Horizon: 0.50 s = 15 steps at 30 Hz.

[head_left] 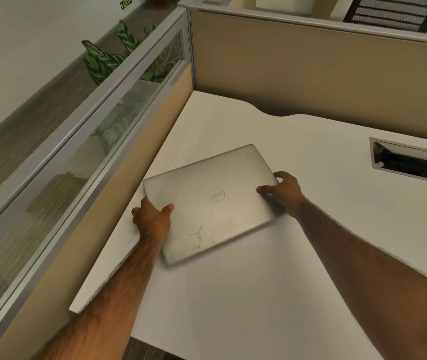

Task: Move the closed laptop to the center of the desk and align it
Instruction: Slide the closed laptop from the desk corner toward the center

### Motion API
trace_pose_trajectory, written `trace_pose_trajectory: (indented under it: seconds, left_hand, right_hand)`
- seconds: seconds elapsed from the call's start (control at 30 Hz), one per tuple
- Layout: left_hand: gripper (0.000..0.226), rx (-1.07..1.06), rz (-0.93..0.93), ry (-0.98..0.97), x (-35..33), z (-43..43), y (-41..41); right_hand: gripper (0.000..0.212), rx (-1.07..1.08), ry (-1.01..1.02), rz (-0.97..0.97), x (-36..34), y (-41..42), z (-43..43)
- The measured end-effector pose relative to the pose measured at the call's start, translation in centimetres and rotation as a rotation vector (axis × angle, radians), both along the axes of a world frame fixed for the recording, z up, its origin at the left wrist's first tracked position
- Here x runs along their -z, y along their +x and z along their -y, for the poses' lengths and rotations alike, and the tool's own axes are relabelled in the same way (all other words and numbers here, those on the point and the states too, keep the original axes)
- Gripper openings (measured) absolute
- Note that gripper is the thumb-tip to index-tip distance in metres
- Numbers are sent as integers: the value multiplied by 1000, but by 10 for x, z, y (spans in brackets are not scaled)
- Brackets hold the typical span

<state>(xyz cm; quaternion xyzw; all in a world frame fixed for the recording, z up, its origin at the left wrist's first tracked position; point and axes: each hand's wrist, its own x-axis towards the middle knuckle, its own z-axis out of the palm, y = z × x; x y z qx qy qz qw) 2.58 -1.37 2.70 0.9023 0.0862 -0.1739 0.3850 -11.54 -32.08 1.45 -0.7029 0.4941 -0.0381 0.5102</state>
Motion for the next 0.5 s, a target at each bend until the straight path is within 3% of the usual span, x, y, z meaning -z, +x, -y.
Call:
trace_pose_trajectory:
  seconds: [0.3,0.5]
  left_hand:
    - [69,86,48,-28,-20,49,-45]
    - [71,171,52,-37,-33,98,-97]
  right_hand:
    - [81,95,-44,55,-18,-72,34]
    - [88,162,-82,73,-30,-144,70]
